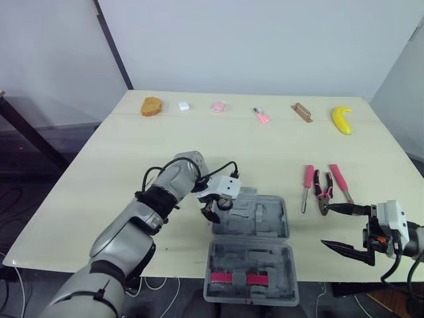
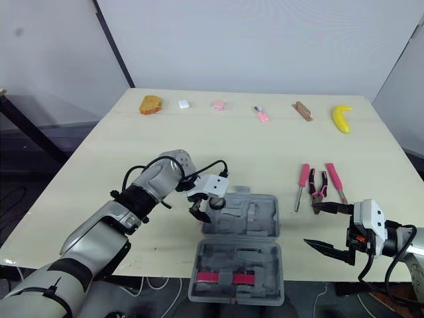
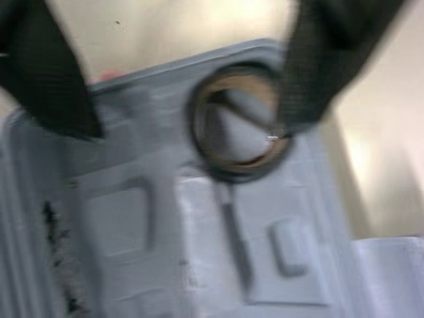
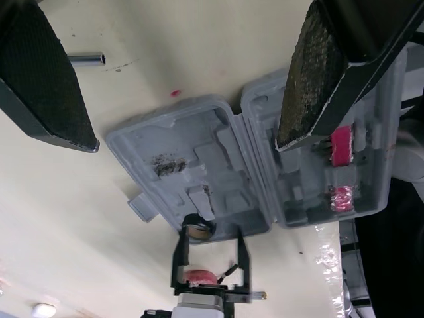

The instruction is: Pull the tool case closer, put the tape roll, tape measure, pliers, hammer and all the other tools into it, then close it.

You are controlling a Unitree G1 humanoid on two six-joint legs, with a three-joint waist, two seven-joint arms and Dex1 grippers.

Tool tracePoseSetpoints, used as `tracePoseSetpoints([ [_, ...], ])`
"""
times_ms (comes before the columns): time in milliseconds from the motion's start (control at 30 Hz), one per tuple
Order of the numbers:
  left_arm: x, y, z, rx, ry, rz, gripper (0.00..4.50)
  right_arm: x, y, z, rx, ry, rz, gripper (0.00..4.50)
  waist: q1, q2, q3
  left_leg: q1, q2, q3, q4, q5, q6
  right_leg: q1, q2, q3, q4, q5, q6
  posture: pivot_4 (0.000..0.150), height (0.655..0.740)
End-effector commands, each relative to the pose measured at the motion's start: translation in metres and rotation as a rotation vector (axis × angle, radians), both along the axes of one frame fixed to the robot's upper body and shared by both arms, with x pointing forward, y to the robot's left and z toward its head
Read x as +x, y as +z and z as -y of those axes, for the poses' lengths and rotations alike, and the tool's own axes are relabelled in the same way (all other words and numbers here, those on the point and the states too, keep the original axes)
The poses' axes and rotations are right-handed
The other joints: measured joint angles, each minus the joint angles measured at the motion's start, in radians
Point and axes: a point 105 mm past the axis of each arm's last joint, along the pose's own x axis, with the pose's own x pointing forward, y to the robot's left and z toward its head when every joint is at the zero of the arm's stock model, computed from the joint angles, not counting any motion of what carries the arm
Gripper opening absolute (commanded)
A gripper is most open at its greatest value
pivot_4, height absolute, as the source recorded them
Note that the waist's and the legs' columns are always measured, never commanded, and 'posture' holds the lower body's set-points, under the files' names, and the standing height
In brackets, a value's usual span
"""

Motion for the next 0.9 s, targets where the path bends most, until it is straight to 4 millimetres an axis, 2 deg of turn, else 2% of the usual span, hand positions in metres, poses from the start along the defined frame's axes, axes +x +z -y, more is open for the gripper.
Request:
tracePoseSetpoints([
  [33, 0.003, 0.010, 0.004, -0.003, -0.019, 0.024, 4.48, 0.000, 0.007, 0.002, -0.011, -0.004, 0.043, 4.50, -0.001, 0.000, 0.000, 0.000, 0.000, 0.000, 0.000, 0.000, 0.000, 0.000, 0.000, 0.000, 0.000, 0.000, 0.000, 0.150, 0.7400],
  [500, -0.003, 0.027, 0.011, -0.057, -0.041, 0.004, 4.48, 0.000, 0.004, 0.001, -0.006, -0.008, 0.044, 4.50, -0.001, 0.000, 0.000, 0.000, 0.000, 0.000, 0.000, 0.000, 0.000, 0.000, 0.000, 0.000, 0.000, 0.000, 0.000, 0.150, 0.7400],
  [800, -0.003, 0.043, 0.013, -0.329, 0.008, -0.064, 4.48, 0.000, 0.002, 0.000, 0.001, -0.016, 0.045, 4.50, -0.002, 0.000, 0.000, 0.000, 0.000, 0.000, 0.000, 0.000, 0.000, 0.000, 0.000, 0.000, 0.000, 0.000, 0.000, 0.150, 0.7400],
  [900, -0.007, 0.040, 0.011, -0.516, 0.065, -0.159, 4.48, 0.000, 0.003, -0.001, 0.006, -0.022, 0.048, 4.50, -0.003, 0.000, 0.000, 0.000, 0.000, 0.000, 0.000, 0.000, 0.000, 0.000, 0.000, 0.000, 0.000, 0.000, 0.000, 0.150, 0.7400],
])
